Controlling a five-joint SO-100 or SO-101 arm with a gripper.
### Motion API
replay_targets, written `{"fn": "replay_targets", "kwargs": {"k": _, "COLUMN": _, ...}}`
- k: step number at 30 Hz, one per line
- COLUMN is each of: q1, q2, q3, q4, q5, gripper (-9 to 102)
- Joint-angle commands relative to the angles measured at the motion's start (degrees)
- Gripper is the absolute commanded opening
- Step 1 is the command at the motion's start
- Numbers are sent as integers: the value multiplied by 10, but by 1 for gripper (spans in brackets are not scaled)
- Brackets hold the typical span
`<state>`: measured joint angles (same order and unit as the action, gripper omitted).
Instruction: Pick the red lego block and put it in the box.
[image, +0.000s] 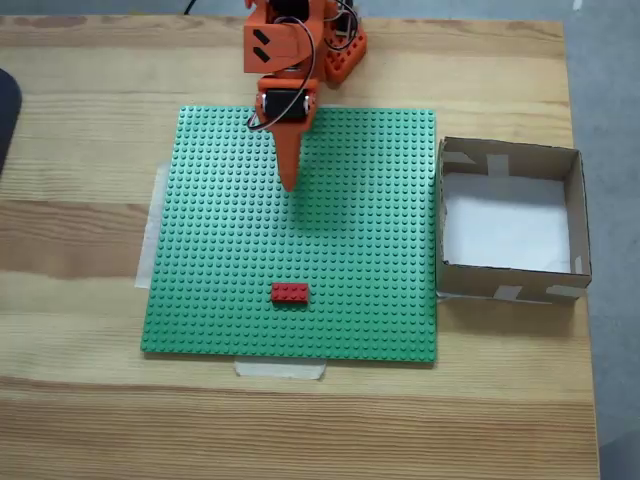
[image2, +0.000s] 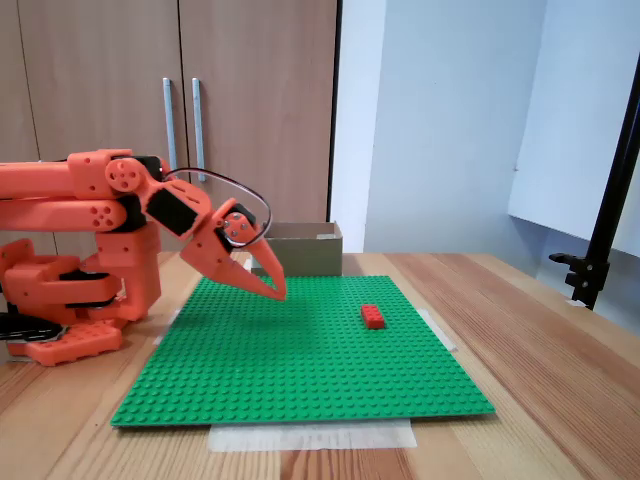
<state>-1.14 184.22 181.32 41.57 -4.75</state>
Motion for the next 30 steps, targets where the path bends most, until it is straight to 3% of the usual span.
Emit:
{"fn": "replay_targets", "kwargs": {"k": 1, "q1": 2, "q2": 2, "q3": 18, "q4": -6, "q5": 6, "gripper": -1}}
{"fn": "replay_targets", "kwargs": {"k": 17, "q1": 11, "q2": -76, "q3": -134, "q4": 10, "q5": -5, "gripper": -1}}
{"fn": "replay_targets", "kwargs": {"k": 30, "q1": 11, "q2": -289, "q3": -320, "q4": 13, "q5": 19, "gripper": -1}}
